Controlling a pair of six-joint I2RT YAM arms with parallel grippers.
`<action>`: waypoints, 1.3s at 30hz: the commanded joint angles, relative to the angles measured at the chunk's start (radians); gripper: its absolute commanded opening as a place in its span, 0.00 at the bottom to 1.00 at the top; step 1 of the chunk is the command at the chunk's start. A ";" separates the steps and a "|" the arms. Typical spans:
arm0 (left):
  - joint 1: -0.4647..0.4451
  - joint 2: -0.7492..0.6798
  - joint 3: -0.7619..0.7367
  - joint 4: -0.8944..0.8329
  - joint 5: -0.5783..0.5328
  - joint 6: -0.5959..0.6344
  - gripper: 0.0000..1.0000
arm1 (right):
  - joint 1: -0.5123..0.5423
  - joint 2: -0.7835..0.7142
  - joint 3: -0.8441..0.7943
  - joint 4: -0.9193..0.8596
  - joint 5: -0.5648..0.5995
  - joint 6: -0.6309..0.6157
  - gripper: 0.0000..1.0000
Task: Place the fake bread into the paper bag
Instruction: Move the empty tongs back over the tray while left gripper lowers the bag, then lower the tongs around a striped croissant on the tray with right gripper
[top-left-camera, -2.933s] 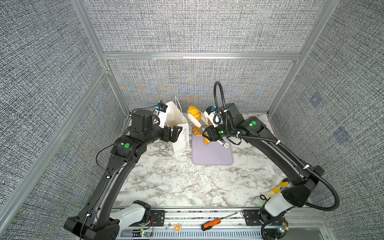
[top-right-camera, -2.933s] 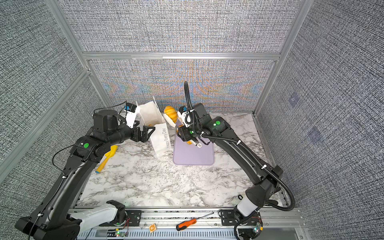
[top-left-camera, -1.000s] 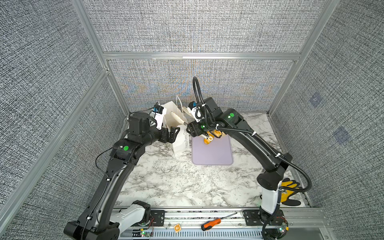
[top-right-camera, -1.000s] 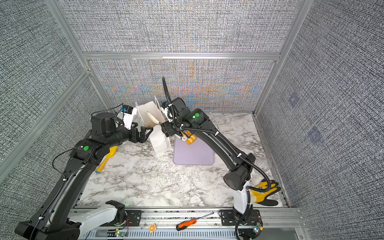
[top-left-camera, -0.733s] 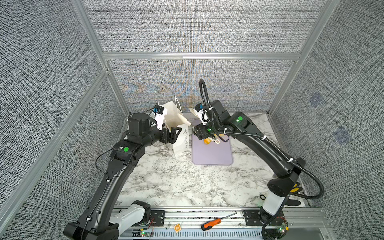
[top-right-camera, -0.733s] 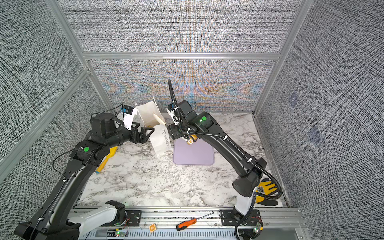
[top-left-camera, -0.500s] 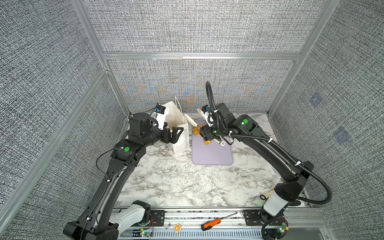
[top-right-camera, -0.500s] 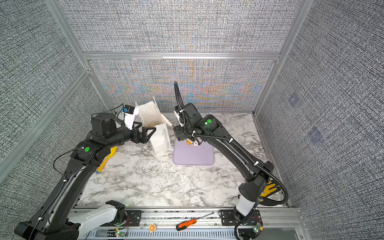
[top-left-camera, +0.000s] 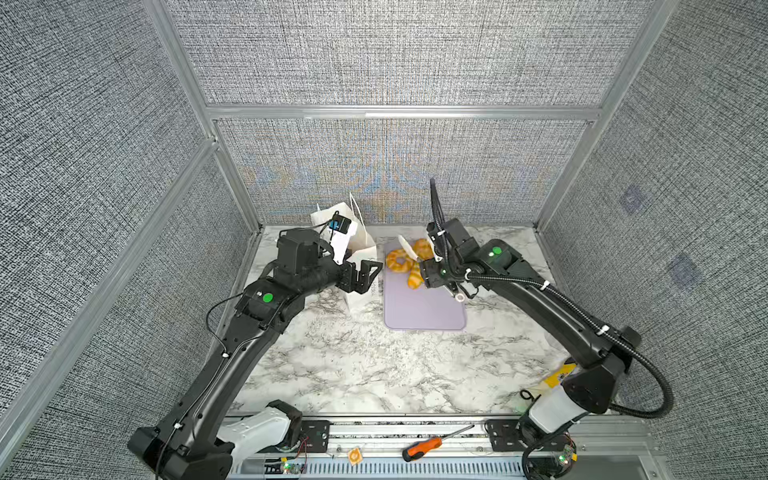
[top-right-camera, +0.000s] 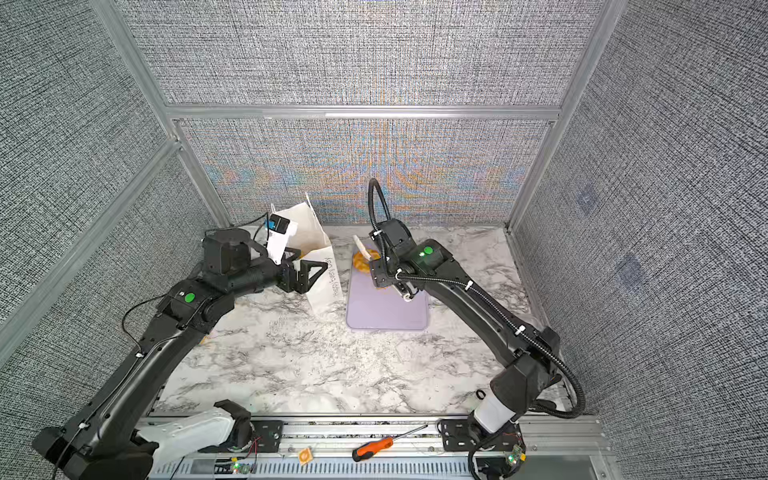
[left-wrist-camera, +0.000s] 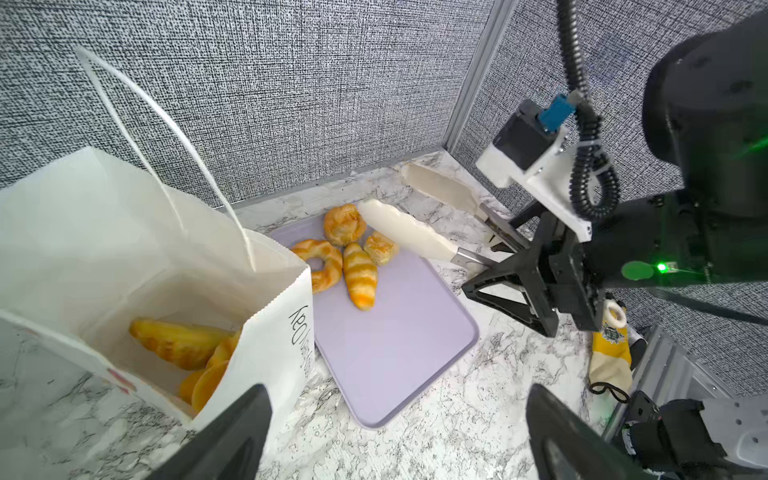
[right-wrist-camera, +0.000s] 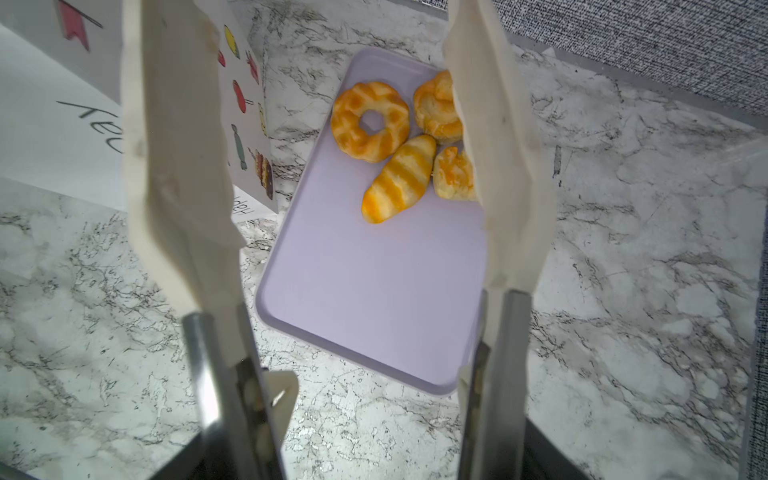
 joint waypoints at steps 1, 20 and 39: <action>-0.015 0.004 -0.009 0.040 -0.010 0.004 0.97 | -0.013 -0.008 -0.033 0.022 0.042 0.051 0.73; -0.059 0.024 -0.091 0.063 -0.031 0.003 0.97 | -0.067 0.142 -0.151 0.032 -0.075 0.151 0.73; -0.059 0.020 -0.168 0.065 -0.042 -0.003 0.97 | -0.069 0.376 -0.045 -0.017 -0.094 0.161 0.73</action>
